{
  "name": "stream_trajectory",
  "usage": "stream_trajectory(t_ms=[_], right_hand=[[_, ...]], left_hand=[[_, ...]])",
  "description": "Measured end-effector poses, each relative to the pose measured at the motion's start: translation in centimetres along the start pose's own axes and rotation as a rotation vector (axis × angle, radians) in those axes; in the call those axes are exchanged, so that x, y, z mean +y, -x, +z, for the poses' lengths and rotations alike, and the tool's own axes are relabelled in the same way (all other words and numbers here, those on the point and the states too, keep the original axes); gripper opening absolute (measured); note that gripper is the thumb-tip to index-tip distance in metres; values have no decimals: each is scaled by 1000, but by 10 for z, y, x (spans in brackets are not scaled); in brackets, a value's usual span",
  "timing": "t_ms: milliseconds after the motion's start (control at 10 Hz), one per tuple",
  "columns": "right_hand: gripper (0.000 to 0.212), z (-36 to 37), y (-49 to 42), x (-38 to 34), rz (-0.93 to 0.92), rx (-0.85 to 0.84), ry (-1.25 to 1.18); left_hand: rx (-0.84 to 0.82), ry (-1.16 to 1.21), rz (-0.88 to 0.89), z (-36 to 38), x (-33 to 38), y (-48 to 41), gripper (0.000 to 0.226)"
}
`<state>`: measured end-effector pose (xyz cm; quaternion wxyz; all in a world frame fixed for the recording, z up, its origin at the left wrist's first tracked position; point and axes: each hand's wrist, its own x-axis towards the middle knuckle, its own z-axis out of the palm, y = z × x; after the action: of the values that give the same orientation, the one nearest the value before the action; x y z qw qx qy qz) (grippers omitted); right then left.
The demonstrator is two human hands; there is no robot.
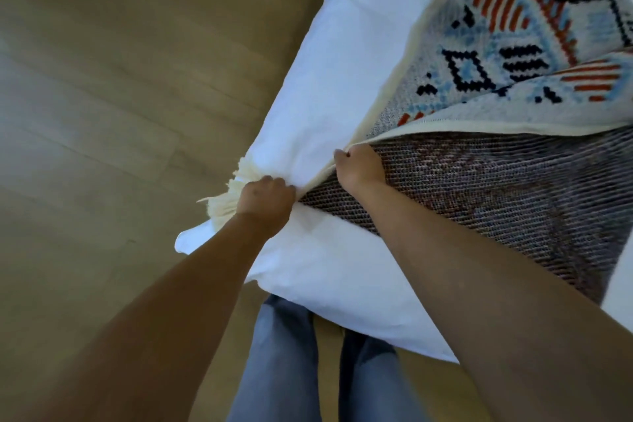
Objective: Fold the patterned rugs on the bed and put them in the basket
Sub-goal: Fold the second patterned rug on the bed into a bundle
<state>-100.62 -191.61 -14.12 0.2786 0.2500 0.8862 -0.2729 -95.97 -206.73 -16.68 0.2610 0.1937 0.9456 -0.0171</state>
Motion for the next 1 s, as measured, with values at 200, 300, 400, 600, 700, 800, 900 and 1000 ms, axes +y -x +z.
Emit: stream_trajectory(t_ms=[200, 300, 400, 600, 700, 800, 900, 1000], right_hand=[[41, 10, 7, 4, 72, -67, -178], [32, 10, 19, 8, 48, -132, -204], [26, 13, 34, 14, 45, -230, -198], [21, 17, 51, 14, -30, -251, -67], [15, 11, 55, 5, 20, -208, -15], [30, 10, 53, -12, 35, -143, 92], [30, 15, 48, -36, 139, -100, -3], [28, 18, 50, -60, 264, -4, -101]], left_hand=[[-47, 1, -34, 3, -1, 2, 19], [-82, -93, 16, 3, -5, 12, 21], [-151, -171, 1, 5, -12, 29, 25], [-210, -105, -78, -15, 4, 36, 38], [-162, -113, -51, -36, 5, 24, 46], [-107, -168, 28, -64, -10, 6, 42], [-5, -162, 151, -86, -44, -4, 37], [-48, -190, 272, -105, -74, -9, 32]])
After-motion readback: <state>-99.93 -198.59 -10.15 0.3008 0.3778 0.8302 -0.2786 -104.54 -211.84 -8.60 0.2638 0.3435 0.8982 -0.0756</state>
